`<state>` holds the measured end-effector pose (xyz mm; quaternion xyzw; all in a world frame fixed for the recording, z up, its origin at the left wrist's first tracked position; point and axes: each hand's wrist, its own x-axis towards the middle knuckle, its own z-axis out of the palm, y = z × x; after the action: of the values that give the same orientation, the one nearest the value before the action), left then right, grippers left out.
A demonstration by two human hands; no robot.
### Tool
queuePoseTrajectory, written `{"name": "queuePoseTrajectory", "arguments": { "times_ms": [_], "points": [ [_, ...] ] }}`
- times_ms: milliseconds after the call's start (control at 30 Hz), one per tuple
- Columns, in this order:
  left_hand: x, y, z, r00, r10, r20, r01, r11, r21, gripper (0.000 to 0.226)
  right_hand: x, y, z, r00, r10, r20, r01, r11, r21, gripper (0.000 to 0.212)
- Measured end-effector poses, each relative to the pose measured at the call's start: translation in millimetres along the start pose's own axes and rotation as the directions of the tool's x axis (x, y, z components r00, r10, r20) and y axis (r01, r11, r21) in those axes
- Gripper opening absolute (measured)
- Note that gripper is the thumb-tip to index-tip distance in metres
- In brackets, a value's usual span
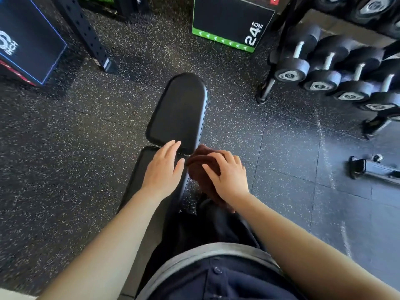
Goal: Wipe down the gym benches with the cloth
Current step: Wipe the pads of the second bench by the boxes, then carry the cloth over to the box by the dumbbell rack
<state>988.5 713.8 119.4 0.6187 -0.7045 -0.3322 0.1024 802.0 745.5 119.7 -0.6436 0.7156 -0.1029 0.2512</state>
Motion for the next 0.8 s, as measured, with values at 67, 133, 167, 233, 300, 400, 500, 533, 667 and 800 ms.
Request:
{"name": "queuePoseTrajectory", "arguments": {
  "times_ms": [67,133,167,233,300,400,500,533,667,800],
  "points": [
    [0.9,15.7,-5.1,0.999,0.028,-0.016,-0.028,1.0,-0.008,0.049,-2.0,3.4,-15.3,1.0,0.015,-0.024,-0.015,1.0,0.015,0.034],
    [6.3,28.9,-7.3,0.999,0.052,-0.013,-0.052,0.999,-0.012,0.049,1.9,9.9,-30.2,0.998,0.028,-0.052,-0.027,0.999,0.031,0.034],
    [10.6,35.2,-7.7,0.998,0.06,-0.006,-0.06,0.998,-0.007,0.049,6.1,13.8,-37.4,0.997,0.035,-0.067,-0.032,0.999,0.044,0.034],
    [22.1,47.5,-7.4,0.997,0.071,0.008,-0.071,0.997,0.01,0.049,17.4,22.9,-50.9,0.994,0.051,-0.099,-0.044,0.996,0.076,0.033],
    [37.6,62.0,-5.7,0.997,0.079,0.027,-0.08,0.996,0.032,0.049,31.9,34.3,-64.0,0.988,0.076,-0.132,-0.062,0.992,0.109,0.032],
    [69.7,92.6,-1.0,0.995,0.091,0.046,-0.093,0.994,0.063,0.048,56.8,57.2,-87.5,0.98,0.091,-0.176,-0.065,0.987,0.146,0.031],
    [110.4,131.6,6.5,0.994,0.101,0.041,-0.104,0.991,0.083,0.047,85.5,86.1,-117.3,0.978,0.091,-0.188,-0.061,0.986,0.158,0.033],
    [124.5,145.5,9.5,0.994,0.102,0.039,-0.105,0.991,0.084,0.047,95.4,96.6,-128.4,0.978,0.091,-0.188,-0.061,0.985,0.163,0.033],
    [183.1,200.5,22.4,0.988,0.151,0.038,-0.154,0.984,0.091,0.047,135.8,139.0,-173.4,0.973,0.1,-0.209,-0.064,0.983,0.173,0.033],
    [233.2,248.5,32.9,0.98,0.197,0.024,-0.199,0.975,0.095,0.046,171.6,173.9,-210.5,0.962,0.117,-0.247,-0.07,0.979,0.192,0.031]
  ]
}}
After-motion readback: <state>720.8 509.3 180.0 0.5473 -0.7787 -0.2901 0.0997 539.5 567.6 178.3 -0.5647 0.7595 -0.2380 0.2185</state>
